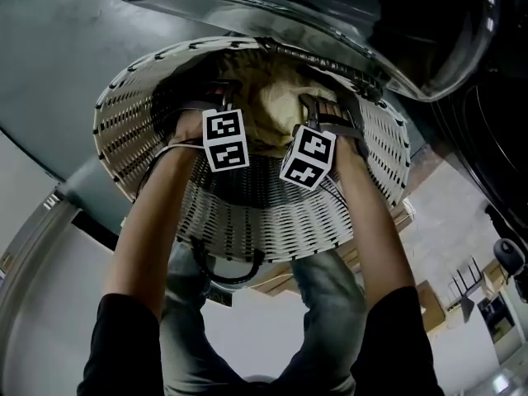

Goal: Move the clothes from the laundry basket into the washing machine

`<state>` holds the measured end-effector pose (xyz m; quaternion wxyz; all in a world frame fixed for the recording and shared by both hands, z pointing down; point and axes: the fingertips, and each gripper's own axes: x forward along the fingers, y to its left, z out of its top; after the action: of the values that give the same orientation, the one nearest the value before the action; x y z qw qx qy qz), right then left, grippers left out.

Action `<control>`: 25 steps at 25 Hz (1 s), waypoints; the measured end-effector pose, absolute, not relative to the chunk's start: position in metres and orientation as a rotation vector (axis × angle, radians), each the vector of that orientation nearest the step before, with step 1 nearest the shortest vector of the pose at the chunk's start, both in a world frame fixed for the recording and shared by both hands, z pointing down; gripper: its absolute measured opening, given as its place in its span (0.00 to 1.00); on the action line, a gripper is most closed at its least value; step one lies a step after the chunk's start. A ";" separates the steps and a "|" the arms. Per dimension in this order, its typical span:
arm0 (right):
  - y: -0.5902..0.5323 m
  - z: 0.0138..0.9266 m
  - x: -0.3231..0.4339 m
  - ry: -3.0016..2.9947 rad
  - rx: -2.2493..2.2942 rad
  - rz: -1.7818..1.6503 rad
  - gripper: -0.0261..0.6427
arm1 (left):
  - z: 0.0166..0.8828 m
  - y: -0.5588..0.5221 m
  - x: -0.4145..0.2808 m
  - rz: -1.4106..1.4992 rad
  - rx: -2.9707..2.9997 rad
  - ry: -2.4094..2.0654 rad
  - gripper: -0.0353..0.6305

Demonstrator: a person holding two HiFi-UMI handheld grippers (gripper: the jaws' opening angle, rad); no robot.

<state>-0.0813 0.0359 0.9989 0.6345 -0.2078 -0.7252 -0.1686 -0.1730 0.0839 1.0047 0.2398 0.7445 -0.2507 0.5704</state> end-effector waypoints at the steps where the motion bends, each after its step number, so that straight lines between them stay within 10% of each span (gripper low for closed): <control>1: 0.036 1.005 -0.081 -1.642 -0.485 -0.406 0.72 | 1.010 0.083 -0.174 1.563 2.040 -0.683 0.76; 13: 0.033 1.055 -0.086 -1.614 -0.487 -0.344 0.64 | 1.072 0.079 -0.174 1.583 1.987 -0.628 0.76; 20: 0.031 1.041 -0.090 -1.651 -0.401 -0.349 0.26 | 1.055 0.093 -0.162 1.515 1.936 -0.603 0.25; 25: 0.030 1.009 -0.088 -1.691 -0.355 -0.273 0.18 | 1.018 0.094 -0.161 1.450 1.904 -0.630 0.18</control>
<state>-0.0877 0.0302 1.0094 0.6413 -0.1557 -0.7417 -0.1196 -0.1609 0.0945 1.0181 0.3273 0.7271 -0.2406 0.5535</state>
